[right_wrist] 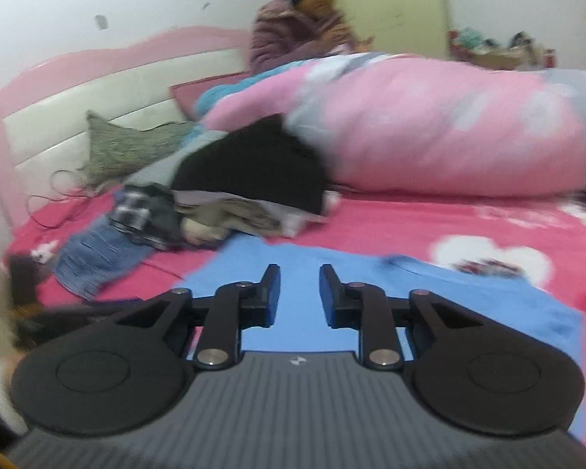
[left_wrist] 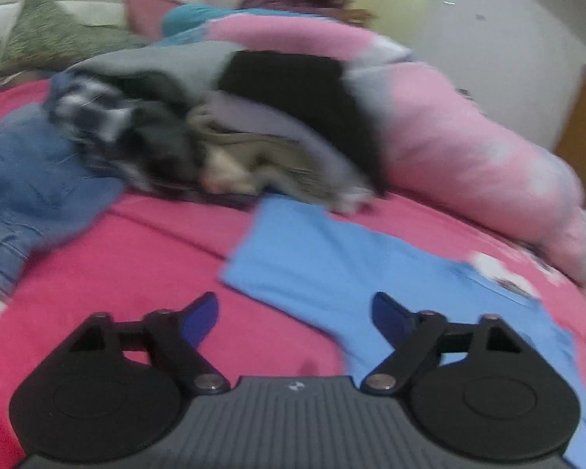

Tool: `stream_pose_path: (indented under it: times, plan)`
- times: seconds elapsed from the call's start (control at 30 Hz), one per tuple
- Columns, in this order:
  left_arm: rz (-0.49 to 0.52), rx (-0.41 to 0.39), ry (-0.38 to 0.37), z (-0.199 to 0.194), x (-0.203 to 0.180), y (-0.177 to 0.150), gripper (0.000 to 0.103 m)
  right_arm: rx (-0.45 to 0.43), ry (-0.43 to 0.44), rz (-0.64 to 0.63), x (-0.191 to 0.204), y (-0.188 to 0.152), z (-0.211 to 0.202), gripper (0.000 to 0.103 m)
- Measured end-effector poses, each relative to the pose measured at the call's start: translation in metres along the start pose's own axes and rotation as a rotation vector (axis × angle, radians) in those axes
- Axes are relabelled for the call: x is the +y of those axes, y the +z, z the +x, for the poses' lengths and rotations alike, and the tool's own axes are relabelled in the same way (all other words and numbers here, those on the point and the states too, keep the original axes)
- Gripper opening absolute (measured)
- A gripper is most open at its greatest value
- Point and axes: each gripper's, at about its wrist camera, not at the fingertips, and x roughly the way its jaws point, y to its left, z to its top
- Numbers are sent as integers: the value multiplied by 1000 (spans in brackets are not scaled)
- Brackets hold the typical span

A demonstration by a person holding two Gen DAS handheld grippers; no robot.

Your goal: Fold clothes

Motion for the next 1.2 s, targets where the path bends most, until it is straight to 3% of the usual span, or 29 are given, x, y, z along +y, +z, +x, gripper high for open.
stream_pose_path:
  times: [0.1,0.23,0.33,0.37,0.4,0.43,0.6,0.77,0.8,0.87,0.93,1.2]
  plan:
    - [-53,23,12,33,14,14,57,51,27,-15,28,28,48,30]
    - [-49,20,-15,59,16,16,51,131,71,-3,55,50,117,39]
    - [-54,8,-29,67,20,10,35,194,94,-13,73,55,172,41]
    - [-64,9,-43,69,23,9,27,218,99,-25,79,56,190,41]
    - [-79,13,-73,69,27,10,12,241,102,-41,86,56,206,41]
    - [-91,17,-100,69,29,11,9,264,103,-58,93,55,223,41]
    - [-26,-11,-123,58,21,7,7,358,91,-165,123,46,295,50]
    - [13,-46,-164,49,12,3,6,446,38,-193,125,33,346,47]
    - [20,-53,-180,47,10,2,6,463,25,-182,123,30,351,46]
    - [33,-67,-212,43,6,-1,6,473,13,-156,114,24,355,15]
    - [46,-82,-246,39,2,-3,6,444,41,-96,100,26,346,4]
    - [218,-200,-445,1,-38,-14,6,140,149,142,23,54,226,4]
